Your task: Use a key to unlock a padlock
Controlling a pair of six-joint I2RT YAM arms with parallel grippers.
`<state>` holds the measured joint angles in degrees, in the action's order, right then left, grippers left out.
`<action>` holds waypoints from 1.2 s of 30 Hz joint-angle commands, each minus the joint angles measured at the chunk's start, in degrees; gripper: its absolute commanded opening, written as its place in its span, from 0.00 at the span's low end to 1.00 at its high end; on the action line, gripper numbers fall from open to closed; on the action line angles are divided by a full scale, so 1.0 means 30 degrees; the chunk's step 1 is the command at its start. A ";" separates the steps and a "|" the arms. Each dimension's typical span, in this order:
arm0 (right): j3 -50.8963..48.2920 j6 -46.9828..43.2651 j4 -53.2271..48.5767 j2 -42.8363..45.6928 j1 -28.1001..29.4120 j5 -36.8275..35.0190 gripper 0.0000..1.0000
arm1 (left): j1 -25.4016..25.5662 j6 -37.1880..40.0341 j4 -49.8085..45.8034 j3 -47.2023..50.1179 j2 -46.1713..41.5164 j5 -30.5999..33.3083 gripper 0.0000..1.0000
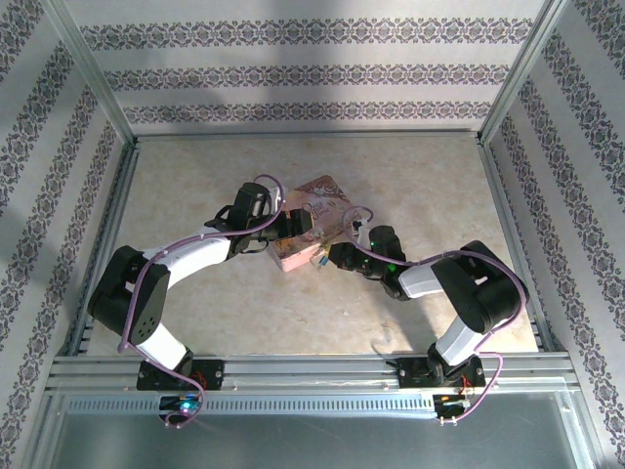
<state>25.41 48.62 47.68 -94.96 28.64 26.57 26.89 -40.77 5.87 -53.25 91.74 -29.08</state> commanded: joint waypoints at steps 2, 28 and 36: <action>0.0044 0.1471 0.3607 -0.0033 0.0510 -0.1720 0.00 | -0.0117 -0.0056 -0.2927 0.1072 0.0598 0.0155 0.73; -0.1418 0.3725 0.5429 0.0169 0.0677 -0.6605 0.00 | -0.0294 -0.0302 -0.2215 0.1966 0.0336 0.0028 0.74; -0.2505 0.2427 0.3020 0.2737 0.0413 -0.7059 0.00 | -0.0315 -0.0574 -0.1926 0.1993 -0.0259 -0.0320 0.77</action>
<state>19.53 58.57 58.59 -90.32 30.52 7.42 26.50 -40.84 9.76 -50.48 90.45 -29.47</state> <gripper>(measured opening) 0.044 0.766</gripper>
